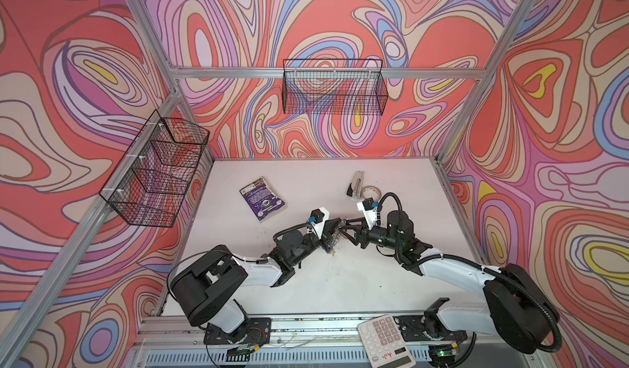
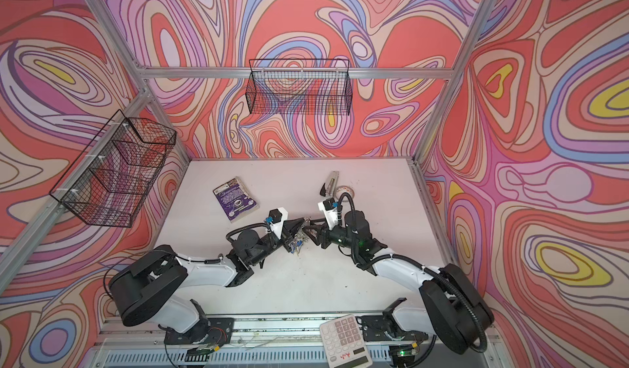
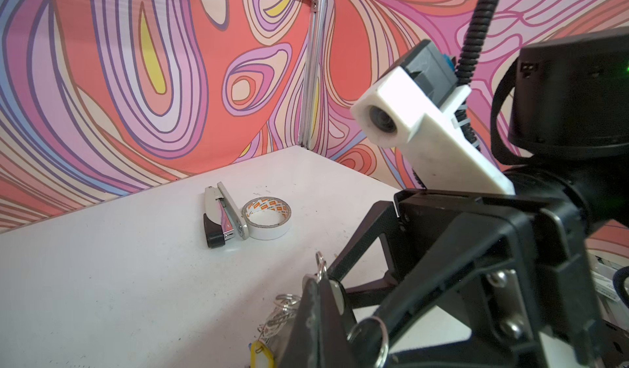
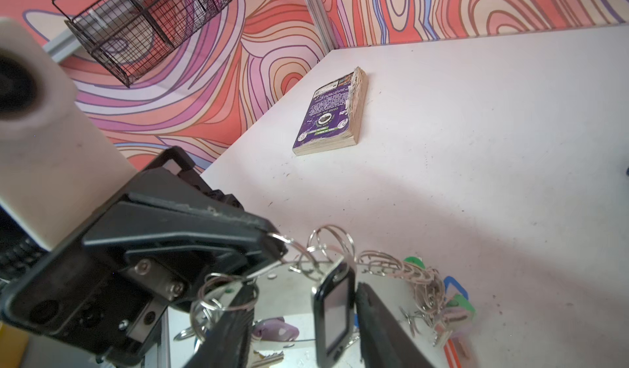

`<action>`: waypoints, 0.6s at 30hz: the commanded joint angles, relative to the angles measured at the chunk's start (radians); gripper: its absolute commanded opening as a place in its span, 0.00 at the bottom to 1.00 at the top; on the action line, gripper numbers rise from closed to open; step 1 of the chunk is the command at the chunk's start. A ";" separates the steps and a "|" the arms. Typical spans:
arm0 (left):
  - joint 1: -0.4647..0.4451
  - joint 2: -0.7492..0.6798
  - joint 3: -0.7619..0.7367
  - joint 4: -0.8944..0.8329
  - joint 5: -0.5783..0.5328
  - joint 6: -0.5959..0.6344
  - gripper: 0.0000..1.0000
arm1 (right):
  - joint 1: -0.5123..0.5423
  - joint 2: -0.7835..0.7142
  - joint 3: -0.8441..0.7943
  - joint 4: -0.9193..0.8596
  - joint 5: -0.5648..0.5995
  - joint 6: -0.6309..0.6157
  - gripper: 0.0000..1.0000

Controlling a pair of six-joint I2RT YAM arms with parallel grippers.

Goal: Put the keys on the keyring

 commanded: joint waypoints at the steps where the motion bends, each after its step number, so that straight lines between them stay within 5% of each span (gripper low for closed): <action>1: -0.006 -0.043 -0.001 0.081 0.061 -0.017 0.00 | 0.003 -0.006 0.022 0.002 0.036 -0.017 0.43; 18: -0.004 -0.070 -0.011 0.080 0.080 -0.035 0.00 | 0.003 -0.018 0.020 -0.014 0.073 -0.032 0.12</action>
